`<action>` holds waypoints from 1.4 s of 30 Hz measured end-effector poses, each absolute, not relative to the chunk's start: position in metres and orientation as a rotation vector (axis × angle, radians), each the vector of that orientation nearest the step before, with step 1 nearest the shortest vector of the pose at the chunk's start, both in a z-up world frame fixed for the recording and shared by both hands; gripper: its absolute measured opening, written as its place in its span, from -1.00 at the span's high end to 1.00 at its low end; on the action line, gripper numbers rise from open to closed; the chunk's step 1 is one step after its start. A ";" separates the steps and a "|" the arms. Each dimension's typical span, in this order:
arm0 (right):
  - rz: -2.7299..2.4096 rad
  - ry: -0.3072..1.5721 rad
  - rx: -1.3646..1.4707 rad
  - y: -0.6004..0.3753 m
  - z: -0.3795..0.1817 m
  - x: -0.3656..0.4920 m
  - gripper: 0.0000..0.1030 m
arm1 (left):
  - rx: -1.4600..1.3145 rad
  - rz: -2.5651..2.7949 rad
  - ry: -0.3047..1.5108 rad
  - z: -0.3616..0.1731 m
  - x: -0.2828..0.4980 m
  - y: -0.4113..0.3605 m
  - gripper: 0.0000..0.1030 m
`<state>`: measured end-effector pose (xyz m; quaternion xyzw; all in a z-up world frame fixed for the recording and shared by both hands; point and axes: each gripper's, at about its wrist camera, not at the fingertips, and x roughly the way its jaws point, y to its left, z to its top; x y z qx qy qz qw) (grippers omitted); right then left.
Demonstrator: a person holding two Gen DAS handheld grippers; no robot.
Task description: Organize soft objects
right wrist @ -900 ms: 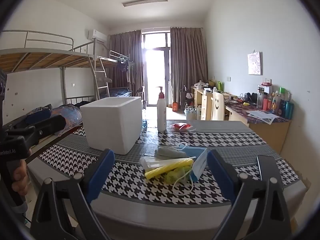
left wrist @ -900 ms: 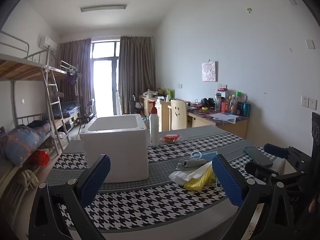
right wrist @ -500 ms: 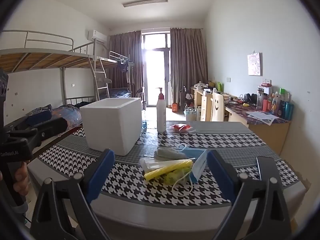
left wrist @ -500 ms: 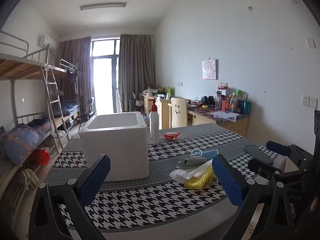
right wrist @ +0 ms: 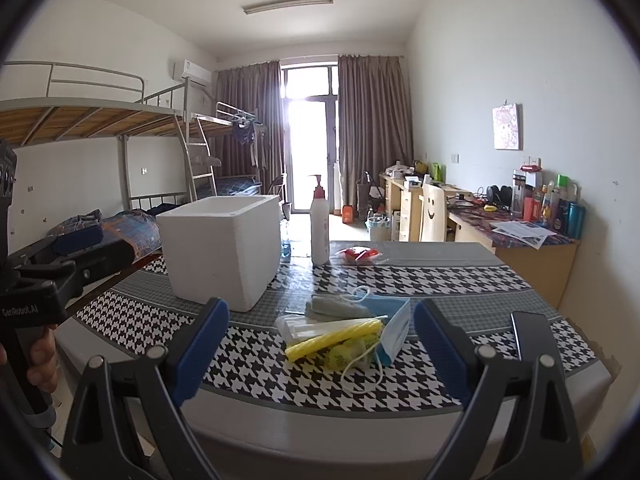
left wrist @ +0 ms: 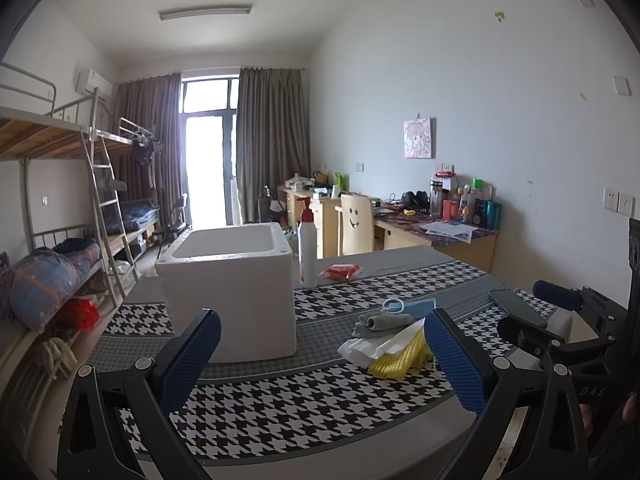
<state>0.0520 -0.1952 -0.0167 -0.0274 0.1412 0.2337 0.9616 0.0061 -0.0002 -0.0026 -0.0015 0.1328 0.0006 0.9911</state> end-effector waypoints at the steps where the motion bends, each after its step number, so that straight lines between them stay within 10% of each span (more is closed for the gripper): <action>1: 0.474 0.286 -0.057 -0.196 -0.016 0.052 -0.86 | -0.004 -0.002 0.267 -0.002 0.006 0.000 -0.98; 42: 0.464 0.294 -0.062 -0.200 -0.014 0.059 -0.86 | 0.008 -0.019 0.309 -0.007 0.020 -0.005 -0.98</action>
